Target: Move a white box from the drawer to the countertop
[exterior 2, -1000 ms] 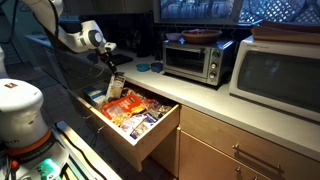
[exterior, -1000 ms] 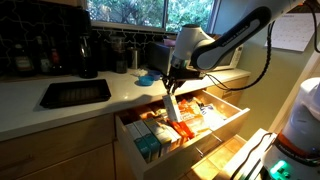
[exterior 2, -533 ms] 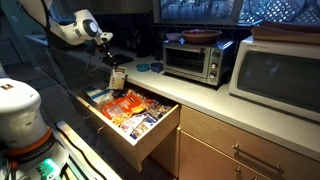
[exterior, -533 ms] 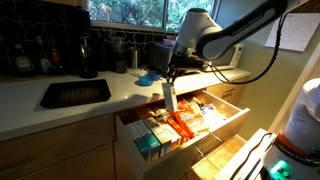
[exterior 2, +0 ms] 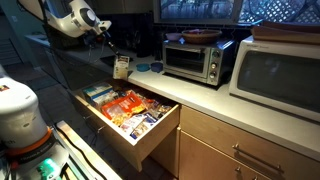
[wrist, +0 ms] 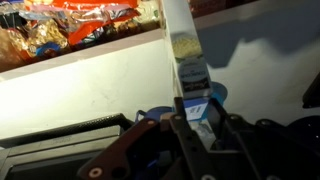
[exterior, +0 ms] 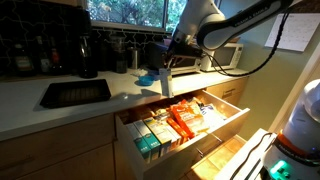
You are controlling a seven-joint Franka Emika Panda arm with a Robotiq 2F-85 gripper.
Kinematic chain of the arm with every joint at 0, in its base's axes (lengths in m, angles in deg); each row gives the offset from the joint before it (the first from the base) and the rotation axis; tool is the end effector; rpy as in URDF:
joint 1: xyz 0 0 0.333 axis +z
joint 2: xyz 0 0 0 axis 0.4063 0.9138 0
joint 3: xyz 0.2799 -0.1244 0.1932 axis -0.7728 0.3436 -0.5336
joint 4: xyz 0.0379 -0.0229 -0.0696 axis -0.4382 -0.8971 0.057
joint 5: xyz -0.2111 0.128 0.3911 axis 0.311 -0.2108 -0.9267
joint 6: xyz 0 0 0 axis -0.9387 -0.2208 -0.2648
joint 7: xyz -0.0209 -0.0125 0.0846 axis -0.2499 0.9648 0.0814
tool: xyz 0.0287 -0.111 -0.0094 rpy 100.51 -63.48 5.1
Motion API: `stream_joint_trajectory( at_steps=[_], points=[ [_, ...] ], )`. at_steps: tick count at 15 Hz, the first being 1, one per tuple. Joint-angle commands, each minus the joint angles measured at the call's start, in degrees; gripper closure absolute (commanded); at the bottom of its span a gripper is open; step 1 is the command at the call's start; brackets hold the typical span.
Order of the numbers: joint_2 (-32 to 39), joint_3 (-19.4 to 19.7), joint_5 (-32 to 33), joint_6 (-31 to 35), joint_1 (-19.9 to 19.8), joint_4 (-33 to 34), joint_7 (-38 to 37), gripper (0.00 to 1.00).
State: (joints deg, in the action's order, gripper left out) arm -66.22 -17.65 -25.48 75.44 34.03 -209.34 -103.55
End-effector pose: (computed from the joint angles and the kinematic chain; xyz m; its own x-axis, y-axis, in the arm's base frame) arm 0.5340 0.2421 0.4630 0.8071 -0.2808 0.5194 -0.2945 -0.9539 -0.0581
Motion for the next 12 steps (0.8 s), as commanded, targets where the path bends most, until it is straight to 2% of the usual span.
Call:
stream_joint_trajectory(
  at_steps=[1, 6, 12],
  points=[
    [0.4, -2.0, 4.0, -2.4, -1.8, 4.7, -2.6, 0.93],
    [4.7, -1.9, 8.4, -1.5, -2.4, 10.5, -5.2, 0.93],
    [13.5, 0.9, 15.1, -0.1, -0.9, 15.9, -10.6, 0.93]
  ],
)
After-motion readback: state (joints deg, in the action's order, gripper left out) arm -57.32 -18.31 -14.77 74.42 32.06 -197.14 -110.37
